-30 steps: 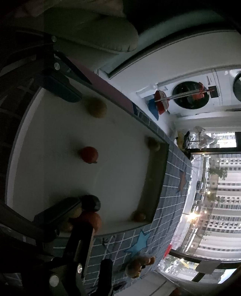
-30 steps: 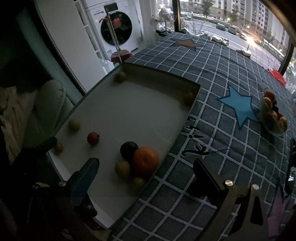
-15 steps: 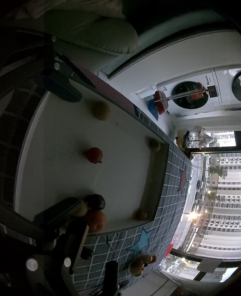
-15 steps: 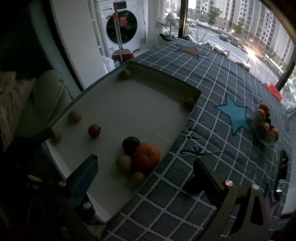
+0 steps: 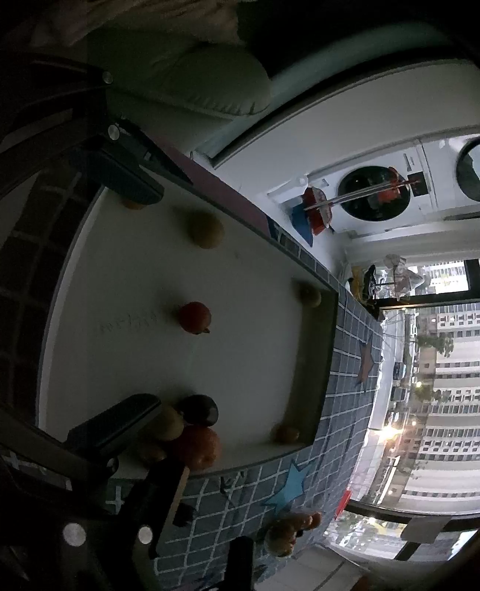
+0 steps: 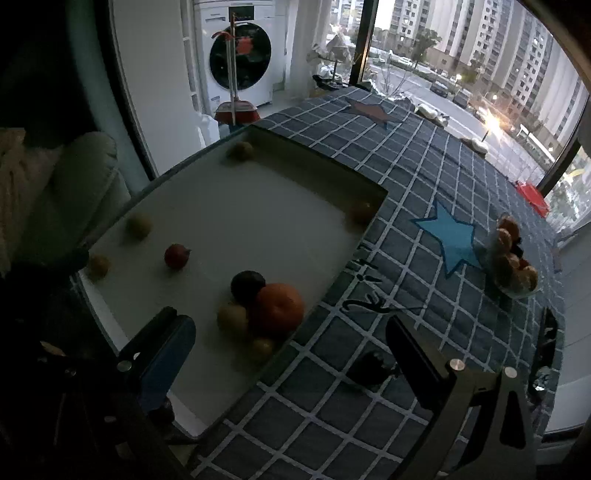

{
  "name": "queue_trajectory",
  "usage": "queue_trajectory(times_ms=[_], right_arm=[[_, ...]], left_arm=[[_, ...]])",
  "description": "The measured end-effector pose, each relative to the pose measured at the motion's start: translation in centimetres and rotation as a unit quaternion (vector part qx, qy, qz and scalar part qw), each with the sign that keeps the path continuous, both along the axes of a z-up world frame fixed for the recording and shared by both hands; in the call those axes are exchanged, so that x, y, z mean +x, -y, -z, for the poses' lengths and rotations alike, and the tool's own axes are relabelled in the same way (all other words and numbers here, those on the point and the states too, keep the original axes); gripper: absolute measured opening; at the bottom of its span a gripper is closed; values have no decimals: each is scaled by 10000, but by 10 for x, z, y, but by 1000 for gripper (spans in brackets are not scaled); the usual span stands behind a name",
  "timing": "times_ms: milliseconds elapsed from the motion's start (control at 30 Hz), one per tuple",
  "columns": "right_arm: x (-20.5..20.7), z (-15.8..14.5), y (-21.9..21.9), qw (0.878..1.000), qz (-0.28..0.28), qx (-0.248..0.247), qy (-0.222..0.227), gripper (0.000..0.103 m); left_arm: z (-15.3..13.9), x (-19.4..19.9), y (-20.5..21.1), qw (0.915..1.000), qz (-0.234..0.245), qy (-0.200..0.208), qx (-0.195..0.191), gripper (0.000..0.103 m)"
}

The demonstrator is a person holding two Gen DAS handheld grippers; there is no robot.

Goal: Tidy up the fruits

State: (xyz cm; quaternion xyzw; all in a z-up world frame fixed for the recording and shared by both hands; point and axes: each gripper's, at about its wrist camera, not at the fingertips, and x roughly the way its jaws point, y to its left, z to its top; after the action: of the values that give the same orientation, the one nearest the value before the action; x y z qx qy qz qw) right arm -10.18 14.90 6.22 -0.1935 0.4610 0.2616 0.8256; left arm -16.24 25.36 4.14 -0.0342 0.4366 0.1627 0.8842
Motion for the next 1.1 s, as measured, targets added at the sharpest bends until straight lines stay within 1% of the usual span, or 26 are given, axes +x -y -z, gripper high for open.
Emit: queue_trajectory(times_ms=[200,1100], right_arm=[[-3,-1,-1,9999,-33,-61,77,103],[-3,-2,-2,9999,-52,-39,108,103]], left_arm=[[-1,-2,5,9999,76,0,127,103],[-3,-2,5,9999,68,77,137,103]])
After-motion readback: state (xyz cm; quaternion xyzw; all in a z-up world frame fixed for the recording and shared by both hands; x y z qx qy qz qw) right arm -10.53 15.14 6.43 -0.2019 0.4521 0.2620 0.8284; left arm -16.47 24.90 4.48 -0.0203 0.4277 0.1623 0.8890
